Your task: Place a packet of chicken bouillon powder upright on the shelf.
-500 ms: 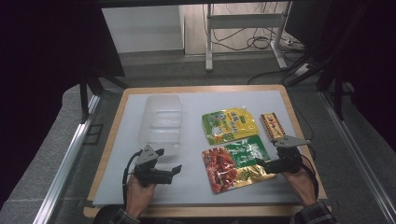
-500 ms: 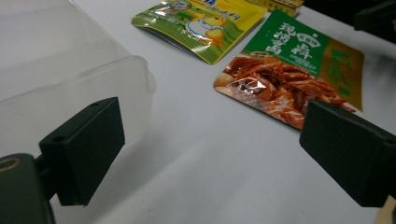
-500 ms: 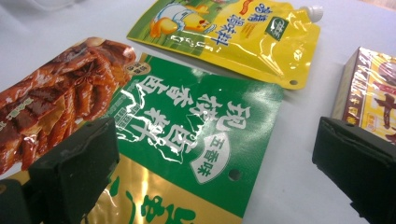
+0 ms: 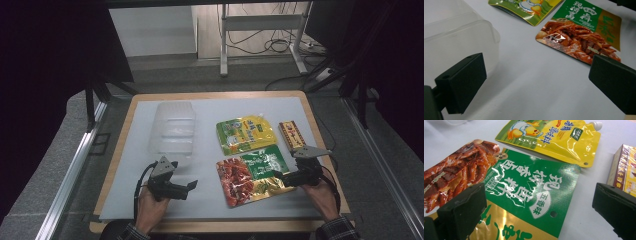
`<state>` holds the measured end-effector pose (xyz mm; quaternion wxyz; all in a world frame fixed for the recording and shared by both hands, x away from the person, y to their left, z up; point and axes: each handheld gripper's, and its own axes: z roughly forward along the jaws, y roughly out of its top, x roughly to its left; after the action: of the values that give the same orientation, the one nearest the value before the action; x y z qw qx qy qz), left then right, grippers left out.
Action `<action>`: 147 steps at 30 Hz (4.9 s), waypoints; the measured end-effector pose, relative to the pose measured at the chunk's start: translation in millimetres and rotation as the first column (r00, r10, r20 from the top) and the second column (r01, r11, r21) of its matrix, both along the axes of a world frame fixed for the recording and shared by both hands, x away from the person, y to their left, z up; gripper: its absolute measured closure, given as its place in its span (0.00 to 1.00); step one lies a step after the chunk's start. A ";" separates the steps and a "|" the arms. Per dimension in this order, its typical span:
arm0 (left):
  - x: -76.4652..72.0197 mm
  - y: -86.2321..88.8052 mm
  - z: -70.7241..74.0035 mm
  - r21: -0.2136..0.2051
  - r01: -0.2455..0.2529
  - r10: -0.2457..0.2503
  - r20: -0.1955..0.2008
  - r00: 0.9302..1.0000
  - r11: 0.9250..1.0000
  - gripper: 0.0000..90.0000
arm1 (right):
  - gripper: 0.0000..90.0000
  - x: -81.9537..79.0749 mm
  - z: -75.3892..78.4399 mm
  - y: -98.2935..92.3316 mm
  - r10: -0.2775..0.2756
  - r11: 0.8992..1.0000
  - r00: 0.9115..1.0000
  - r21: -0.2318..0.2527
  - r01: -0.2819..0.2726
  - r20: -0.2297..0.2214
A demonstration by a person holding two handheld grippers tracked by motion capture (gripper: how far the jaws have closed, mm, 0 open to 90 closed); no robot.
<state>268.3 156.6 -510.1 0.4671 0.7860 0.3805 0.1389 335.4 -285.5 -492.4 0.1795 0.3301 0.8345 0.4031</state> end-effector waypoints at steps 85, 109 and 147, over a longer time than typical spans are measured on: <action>79.3 -106.0 16.5 0.119 0.054 -0.056 0.012 0.998 0.991 0.99 | 0.02 4.3 0.9 5.4 -0.033 0.998 0.998 -0.049 0.029 -0.062; 135.2 -145.5 -13.9 0.178 -0.108 0.111 -0.003 0.994 0.978 1.00 | 0.05 10.2 3.5 4.3 -0.047 0.999 0.995 -0.010 0.046 -0.091; 144.6 -146.4 -25.9 0.211 -0.214 0.217 0.009 0.976 0.954 1.00 | 0.06 102.7 -14.8 22.4 -0.066 0.997 0.985 -0.043 0.060 -0.162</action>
<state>412.9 10.2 -536.0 0.3605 0.7857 0.4505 0.2230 438.1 -263.1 -507.3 0.1295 0.3847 0.8430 0.3529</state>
